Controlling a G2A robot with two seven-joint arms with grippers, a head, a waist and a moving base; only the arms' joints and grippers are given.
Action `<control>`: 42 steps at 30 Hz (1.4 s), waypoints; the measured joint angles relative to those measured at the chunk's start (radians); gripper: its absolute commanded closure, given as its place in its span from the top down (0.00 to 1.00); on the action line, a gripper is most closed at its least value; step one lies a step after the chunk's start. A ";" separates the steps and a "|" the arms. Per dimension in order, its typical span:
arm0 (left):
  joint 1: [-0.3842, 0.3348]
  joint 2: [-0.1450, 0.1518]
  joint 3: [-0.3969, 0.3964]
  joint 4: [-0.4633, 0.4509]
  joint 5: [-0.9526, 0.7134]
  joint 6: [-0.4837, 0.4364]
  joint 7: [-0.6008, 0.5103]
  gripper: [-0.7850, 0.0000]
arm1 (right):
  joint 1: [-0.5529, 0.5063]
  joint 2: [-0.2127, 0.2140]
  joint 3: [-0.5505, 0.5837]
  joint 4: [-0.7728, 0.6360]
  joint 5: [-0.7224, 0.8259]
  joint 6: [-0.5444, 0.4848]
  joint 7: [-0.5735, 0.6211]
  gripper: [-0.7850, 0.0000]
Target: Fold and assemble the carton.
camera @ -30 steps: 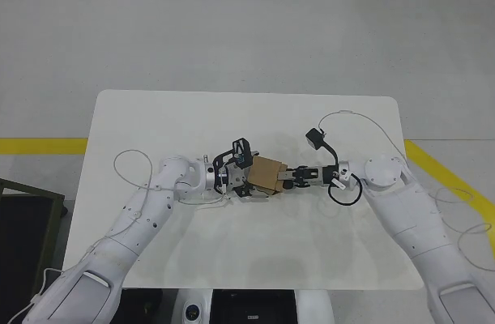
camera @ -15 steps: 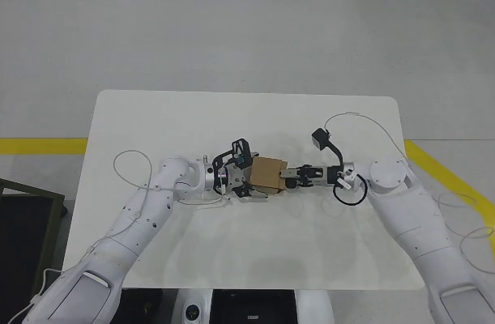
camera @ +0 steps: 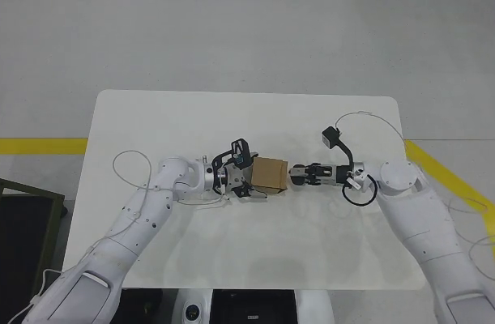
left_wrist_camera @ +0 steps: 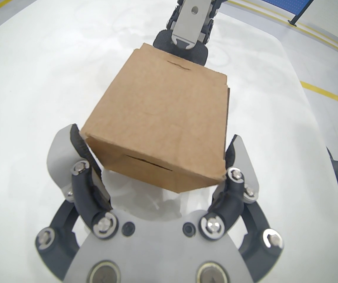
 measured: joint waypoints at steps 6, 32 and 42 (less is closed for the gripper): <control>0.000 0.000 0.001 -0.005 -0.002 0.002 -0.001 1.00 | -0.009 -0.001 -0.016 -0.028 -0.016 0.013 0.005 0.00; 0.000 -0.002 0.002 -0.007 -0.014 0.006 -0.011 1.00 | 0.022 -0.022 -0.079 -0.027 -0.008 0.008 -0.002 0.00; -0.001 -0.003 0.001 -0.005 -0.023 0.008 -0.012 1.00 | 0.027 -0.026 -0.085 -0.017 0.000 0.001 0.001 0.00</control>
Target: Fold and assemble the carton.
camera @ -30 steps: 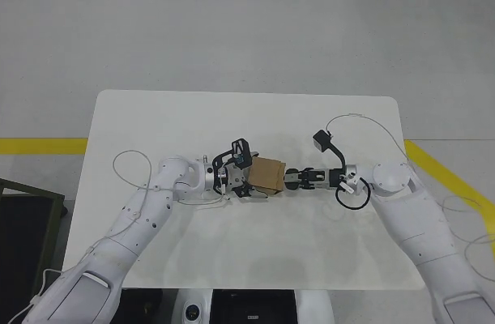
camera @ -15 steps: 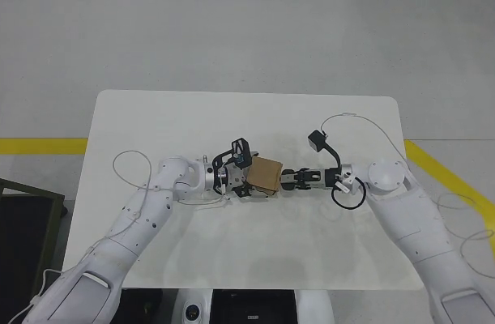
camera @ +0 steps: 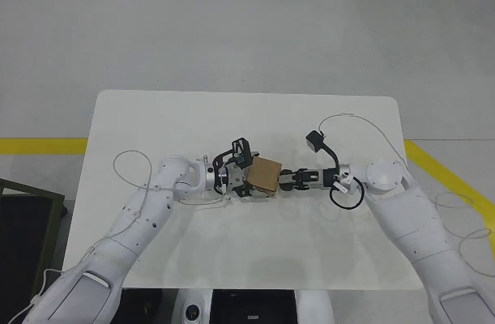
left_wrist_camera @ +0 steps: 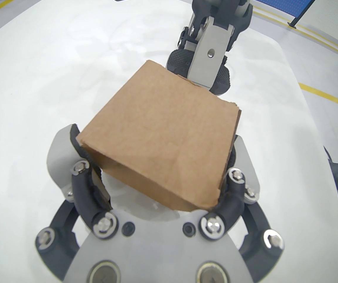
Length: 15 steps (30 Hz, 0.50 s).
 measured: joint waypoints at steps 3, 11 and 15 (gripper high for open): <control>0.000 0.002 -0.005 0.003 -0.001 -0.001 -0.002 1.00 | -0.001 0.003 0.011 0.003 0.006 -0.010 0.002 0.00; 0.015 0.015 -0.048 -0.018 -0.041 -0.013 -0.008 1.00 | -0.023 0.021 0.074 0.009 0.011 -0.035 0.008 0.04; 0.045 0.030 -0.100 -0.057 -0.101 -0.027 -0.016 1.00 | -0.041 0.032 0.114 0.002 0.022 -0.064 0.004 0.11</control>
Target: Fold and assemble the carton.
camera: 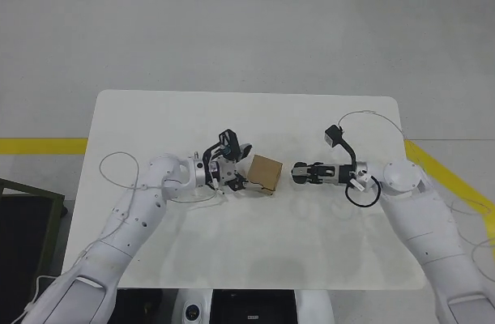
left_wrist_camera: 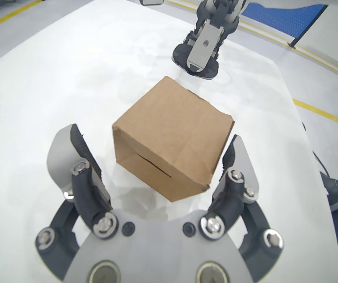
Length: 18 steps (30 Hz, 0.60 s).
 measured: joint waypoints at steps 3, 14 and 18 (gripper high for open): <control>0.024 0.012 -0.045 -0.039 -0.050 0.002 -0.014 1.00 | -0.009 0.006 0.024 -0.005 0.009 -0.032 -0.008 0.27; 0.068 0.050 -0.209 -0.122 -0.147 0.137 -0.094 1.00 | 0.009 0.015 0.096 0.062 0.016 -0.273 -0.071 1.00; 0.056 0.059 -0.257 -0.126 -0.161 0.179 -0.121 1.00 | 0.044 0.017 0.124 0.126 -0.031 -0.407 -0.149 1.00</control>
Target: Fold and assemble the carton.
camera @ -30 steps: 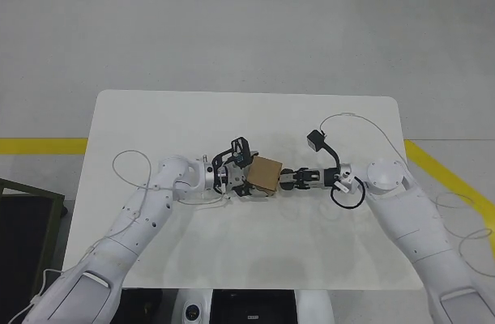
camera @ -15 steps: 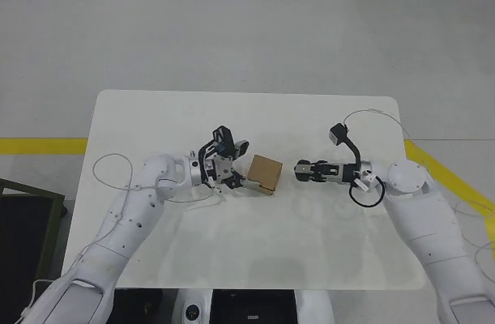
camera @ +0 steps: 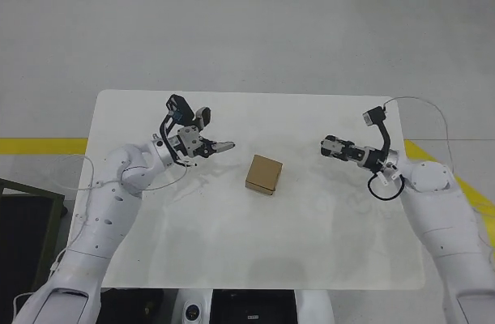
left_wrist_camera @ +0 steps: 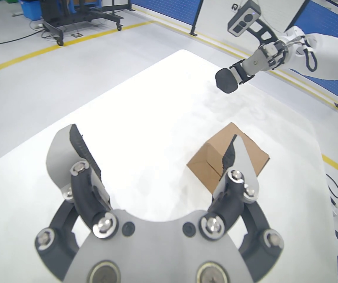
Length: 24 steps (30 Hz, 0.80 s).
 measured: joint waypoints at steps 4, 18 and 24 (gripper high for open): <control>-0.016 0.008 -0.040 -0.004 -0.023 0.025 -0.036 1.00 | 0.037 0.007 0.034 0.032 -0.080 -0.120 -0.075 1.00; -0.050 0.038 -0.157 -0.052 -0.121 0.104 -0.192 1.00 | 0.116 0.033 0.142 -0.018 -0.604 -0.244 -0.419 1.00; -0.045 0.047 -0.176 -0.075 -0.119 0.112 -0.212 1.00 | 0.135 0.033 0.133 -0.043 -0.760 -0.209 -0.510 1.00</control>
